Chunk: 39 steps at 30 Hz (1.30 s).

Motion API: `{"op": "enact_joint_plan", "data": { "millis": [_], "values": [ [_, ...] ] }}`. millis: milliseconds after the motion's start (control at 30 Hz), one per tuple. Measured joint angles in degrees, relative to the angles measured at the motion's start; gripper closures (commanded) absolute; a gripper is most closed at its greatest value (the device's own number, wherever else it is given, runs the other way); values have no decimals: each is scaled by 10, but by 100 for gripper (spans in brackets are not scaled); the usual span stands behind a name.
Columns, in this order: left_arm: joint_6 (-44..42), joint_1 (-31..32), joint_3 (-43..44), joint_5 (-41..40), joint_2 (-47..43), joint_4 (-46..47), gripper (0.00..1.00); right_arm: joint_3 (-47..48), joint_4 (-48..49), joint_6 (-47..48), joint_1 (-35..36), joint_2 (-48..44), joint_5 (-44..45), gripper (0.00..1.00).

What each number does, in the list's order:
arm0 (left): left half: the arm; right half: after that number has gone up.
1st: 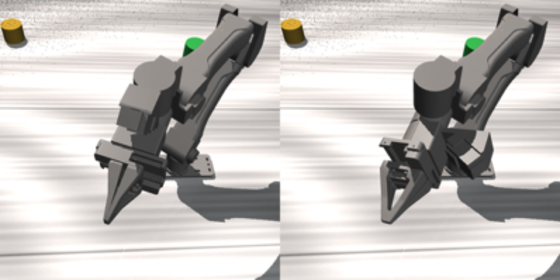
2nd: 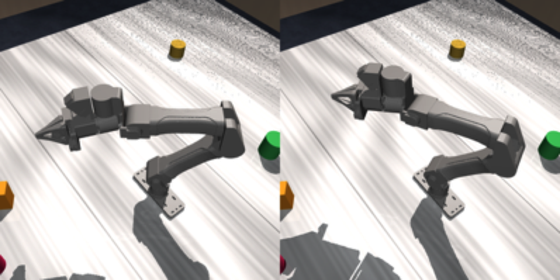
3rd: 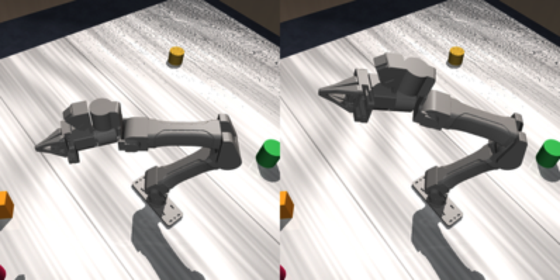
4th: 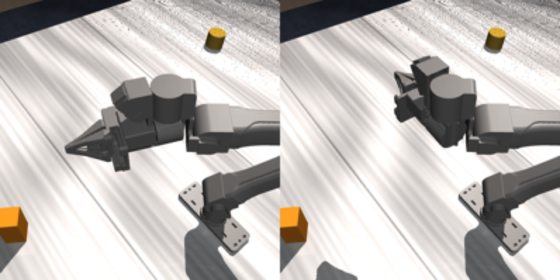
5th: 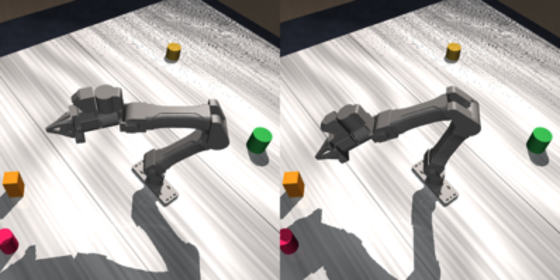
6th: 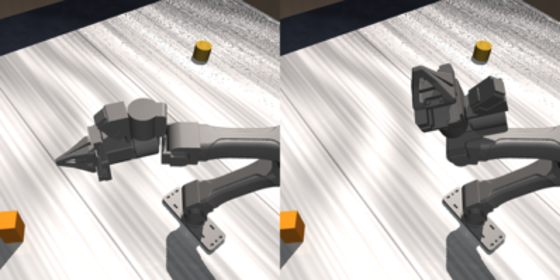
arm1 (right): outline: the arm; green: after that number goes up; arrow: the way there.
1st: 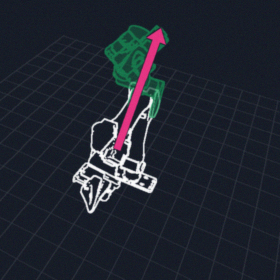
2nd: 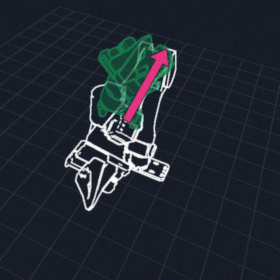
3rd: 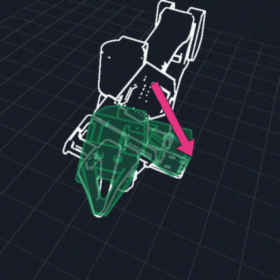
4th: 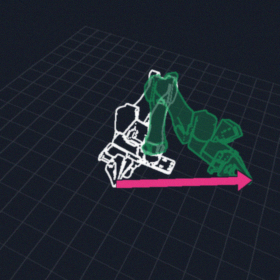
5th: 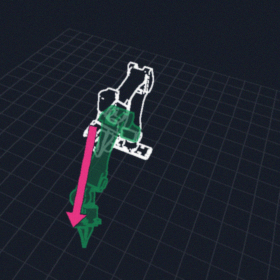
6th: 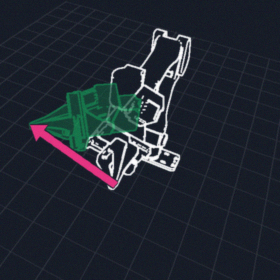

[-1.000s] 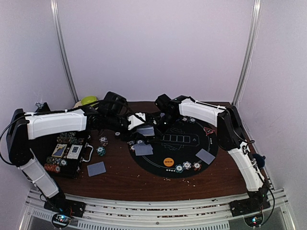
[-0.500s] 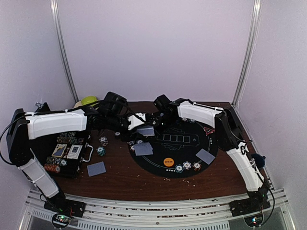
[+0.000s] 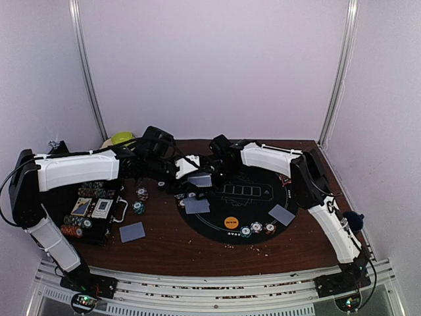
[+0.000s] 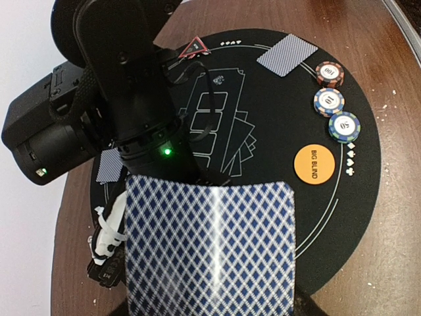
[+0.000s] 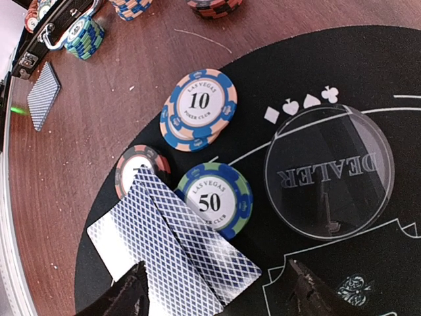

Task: Distribute texas hold em gaming equipment
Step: Adjust the poker card in the dealer area.

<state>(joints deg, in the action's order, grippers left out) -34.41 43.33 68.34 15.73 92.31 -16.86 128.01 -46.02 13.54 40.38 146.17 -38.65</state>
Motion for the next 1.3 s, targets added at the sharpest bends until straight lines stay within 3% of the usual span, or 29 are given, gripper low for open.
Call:
{"op": "enact_joint_plan", "data": {
  "millis": [800,1300],
  "values": [
    [0,0,0,0,0,0,95,-6,-63,117,20,-6,-29,31],
    [0,0,0,0,0,-4,95,-38,-63,101,35,-31,-3,28]
  ]
}}
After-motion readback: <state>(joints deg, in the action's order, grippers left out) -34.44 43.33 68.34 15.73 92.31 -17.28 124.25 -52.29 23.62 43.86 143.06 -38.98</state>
